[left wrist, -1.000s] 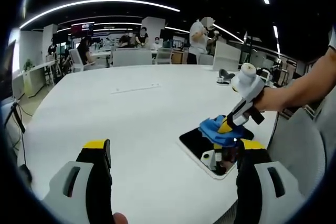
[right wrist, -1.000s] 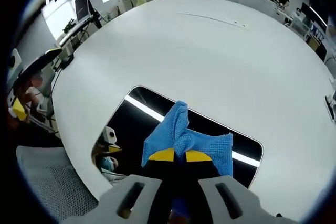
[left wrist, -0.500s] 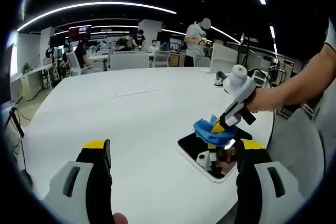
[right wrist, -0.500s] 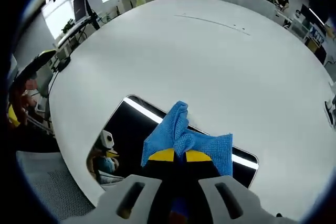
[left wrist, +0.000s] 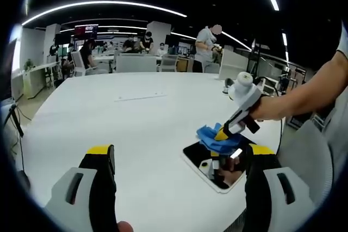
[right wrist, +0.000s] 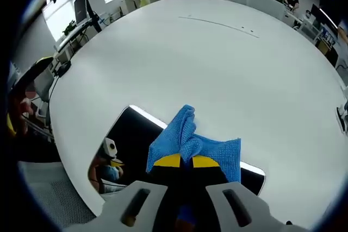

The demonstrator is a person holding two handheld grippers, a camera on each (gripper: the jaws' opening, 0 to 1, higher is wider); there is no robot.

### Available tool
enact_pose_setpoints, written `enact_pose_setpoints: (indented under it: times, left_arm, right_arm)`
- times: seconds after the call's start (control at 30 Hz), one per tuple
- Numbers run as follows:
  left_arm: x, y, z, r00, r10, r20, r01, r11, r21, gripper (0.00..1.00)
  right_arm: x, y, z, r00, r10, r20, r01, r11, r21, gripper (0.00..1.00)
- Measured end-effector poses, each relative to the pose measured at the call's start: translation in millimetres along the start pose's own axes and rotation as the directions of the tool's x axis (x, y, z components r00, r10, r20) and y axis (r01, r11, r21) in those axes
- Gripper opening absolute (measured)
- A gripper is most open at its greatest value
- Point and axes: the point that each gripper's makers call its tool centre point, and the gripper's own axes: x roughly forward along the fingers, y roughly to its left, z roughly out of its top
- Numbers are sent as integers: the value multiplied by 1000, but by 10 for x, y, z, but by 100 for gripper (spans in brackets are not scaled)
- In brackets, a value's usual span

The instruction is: Wipe the mirror surface with the cleaning cloth until all visible marks leave the cleaned area.

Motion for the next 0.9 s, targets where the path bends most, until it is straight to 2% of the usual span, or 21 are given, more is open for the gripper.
enact_pose_setpoints:
  times: [0.9]
  left_arm:
    - [35, 6, 17, 1000, 3, 7, -3, 1000, -4, 99]
  right_arm:
    - [28, -24, 41, 1000, 5, 9, -5, 1000, -8, 0]
